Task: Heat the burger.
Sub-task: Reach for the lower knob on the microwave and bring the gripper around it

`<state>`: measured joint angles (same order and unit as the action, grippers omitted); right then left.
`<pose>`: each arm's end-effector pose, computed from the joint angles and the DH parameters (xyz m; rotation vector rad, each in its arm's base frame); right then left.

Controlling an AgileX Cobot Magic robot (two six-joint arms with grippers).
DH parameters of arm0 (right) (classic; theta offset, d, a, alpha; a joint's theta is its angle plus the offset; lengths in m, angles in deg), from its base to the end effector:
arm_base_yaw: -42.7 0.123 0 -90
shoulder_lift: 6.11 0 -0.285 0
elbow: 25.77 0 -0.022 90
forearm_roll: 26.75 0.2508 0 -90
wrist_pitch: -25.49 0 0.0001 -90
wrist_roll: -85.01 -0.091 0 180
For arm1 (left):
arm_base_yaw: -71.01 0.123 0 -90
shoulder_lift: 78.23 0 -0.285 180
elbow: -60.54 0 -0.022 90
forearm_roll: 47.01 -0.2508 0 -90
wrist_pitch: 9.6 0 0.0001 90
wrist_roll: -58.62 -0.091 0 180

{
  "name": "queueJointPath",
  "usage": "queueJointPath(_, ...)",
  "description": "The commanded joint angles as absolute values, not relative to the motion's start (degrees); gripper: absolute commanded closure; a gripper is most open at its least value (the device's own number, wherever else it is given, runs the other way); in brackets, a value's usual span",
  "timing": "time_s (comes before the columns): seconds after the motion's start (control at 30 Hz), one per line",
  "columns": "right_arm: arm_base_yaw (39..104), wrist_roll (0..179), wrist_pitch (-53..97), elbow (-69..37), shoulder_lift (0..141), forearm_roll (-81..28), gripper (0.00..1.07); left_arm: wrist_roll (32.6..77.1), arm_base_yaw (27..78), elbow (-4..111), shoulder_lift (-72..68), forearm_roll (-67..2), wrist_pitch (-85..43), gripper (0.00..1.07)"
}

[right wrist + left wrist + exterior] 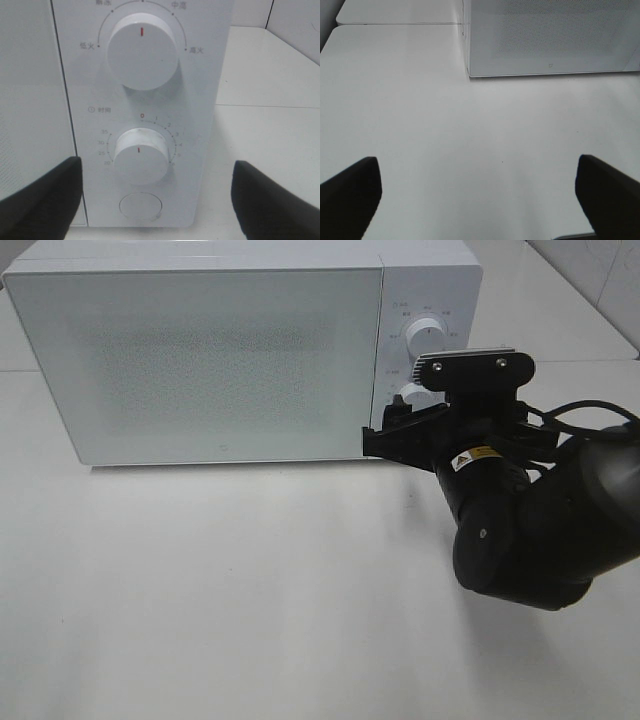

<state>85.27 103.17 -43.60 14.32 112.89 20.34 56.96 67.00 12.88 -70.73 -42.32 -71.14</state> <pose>0.2733 0.1665 0.1361 -0.0294 1.6774 -0.0504 -0.0086 -0.0060 0.2808 0.1062 2.0335 -0.1235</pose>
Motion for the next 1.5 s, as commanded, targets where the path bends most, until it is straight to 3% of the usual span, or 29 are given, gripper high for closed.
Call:
queueJointPath(0.03, 84.6, 103.2, -44.3, 12.8, 113.7, 20.2, 0.29, 56.7, 67.2, 12.9, -71.5, -42.1, -70.9, 0.09)
queueJointPath(0.57, 81.7, 103.2, -40.7, 4.4, 119.5, 18.4, 0.31, 56.7, 67.2, 12.9, -71.5, -42.1, -70.9, 0.09)
queueJointPath(1.17, 79.8, 103.3, -39.2, 3.2, 120.6, 15.4, 0.32, 56.7, 67.2, 12.9, -71.5, -42.1, -70.9, 0.09)
queueJointPath(1.3, 79.8, 103.3, -39.2, 3.2, 120.6, 15.4, 0.38, 56.7, 67.2, 12.9, -71.5, -42.1, -70.9, 0.09)
queueJointPath(1.43, 79.8, 103.3, -39.3, 3.2, 120.6, 15.4, 0.53, 56.7, 67.2, 12.9, -71.5, -42.1, -70.9, 0.09)
queueJointPath(1.47, 79.8, 103.3, -39.3, 3.2, 120.6, 15.4, 0.62, 56.7, 67.2, 12.9, -71.5, -42.1, -70.9, 0.09)
queueJointPath(1.5, 79.8, 103.3, -39.3, 3.2, 120.6, 15.4, 0.62, 56.7, 67.2, 12.9, -71.5, -42.1, -70.9, 0.09)
